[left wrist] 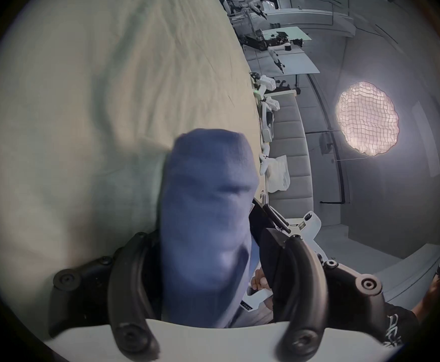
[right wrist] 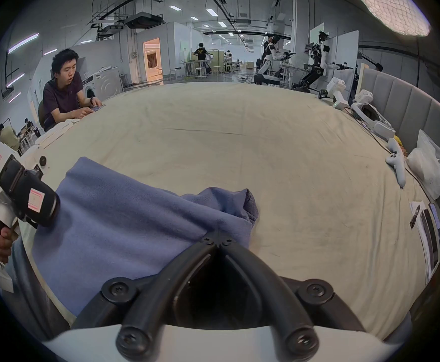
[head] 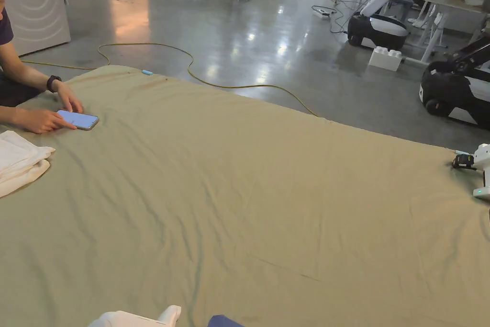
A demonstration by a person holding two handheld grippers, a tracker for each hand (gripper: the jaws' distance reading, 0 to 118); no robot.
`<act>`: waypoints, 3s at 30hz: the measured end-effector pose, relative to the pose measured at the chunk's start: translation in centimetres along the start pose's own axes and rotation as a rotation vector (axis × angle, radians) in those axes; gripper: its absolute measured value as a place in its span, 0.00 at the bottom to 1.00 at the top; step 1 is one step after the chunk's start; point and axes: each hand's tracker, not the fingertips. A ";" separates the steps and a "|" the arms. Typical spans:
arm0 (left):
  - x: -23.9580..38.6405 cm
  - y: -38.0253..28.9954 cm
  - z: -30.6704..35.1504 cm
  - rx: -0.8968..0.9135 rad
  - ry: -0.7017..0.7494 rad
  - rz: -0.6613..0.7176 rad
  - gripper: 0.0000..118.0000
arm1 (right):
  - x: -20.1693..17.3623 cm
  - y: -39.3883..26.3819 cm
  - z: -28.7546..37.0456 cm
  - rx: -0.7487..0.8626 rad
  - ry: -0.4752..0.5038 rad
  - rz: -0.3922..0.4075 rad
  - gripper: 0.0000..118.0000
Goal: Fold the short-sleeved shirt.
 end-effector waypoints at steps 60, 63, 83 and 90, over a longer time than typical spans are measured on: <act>9.0 5.4 38.1 0.506 1.292 0.011 0.59 | 8.4 19.8 8.5 0.440 -0.203 -0.008 0.00; 10.7 4.7 37.4 0.555 1.382 -0.101 0.59 | 8.1 19.5 8.4 0.438 -0.190 -0.011 0.00; 19.6 1.8 7.9 0.877 0.921 -0.761 0.59 | 7.3 19.1 7.8 0.465 -0.166 -0.071 0.00; 24.2 2.0 1.9 1.015 0.880 -0.846 0.26 | 7.1 19.7 8.4 0.513 -0.185 -0.070 0.00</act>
